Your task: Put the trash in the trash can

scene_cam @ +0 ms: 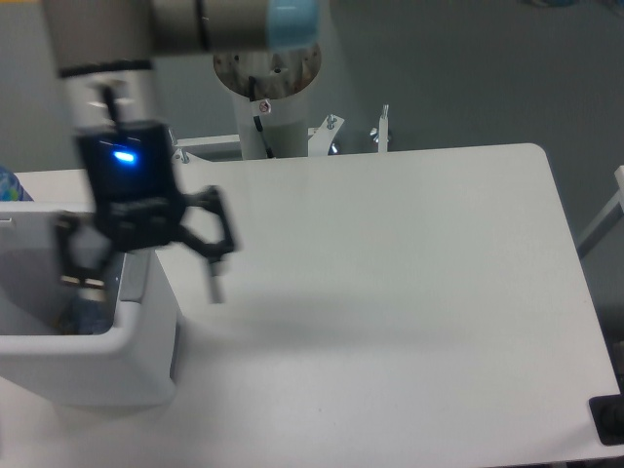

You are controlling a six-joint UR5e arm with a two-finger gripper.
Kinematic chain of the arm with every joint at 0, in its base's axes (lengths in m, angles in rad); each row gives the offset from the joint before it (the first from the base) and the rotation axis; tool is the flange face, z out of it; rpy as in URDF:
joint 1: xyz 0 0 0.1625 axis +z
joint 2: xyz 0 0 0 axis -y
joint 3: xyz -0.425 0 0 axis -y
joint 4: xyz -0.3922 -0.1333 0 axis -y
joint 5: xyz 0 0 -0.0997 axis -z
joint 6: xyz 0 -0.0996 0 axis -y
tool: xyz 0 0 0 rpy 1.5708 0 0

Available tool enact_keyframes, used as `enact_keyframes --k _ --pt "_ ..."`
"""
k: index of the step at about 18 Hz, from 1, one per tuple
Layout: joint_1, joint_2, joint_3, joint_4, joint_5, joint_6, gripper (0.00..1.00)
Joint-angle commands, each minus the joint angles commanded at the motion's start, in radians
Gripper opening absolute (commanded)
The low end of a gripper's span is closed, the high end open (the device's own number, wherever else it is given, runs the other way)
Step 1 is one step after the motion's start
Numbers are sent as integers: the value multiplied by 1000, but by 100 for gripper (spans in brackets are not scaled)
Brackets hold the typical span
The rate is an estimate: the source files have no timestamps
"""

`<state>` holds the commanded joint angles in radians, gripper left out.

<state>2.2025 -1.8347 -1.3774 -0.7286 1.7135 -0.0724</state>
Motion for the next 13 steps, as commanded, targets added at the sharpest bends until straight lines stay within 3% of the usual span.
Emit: enact_keyframes --k 4,8,13 --pt "58 5 -37 -35 44 133 100" --pt "65 14 -42 -142 194 294 100" --pt "82 20 -38 -274 236 495 100"
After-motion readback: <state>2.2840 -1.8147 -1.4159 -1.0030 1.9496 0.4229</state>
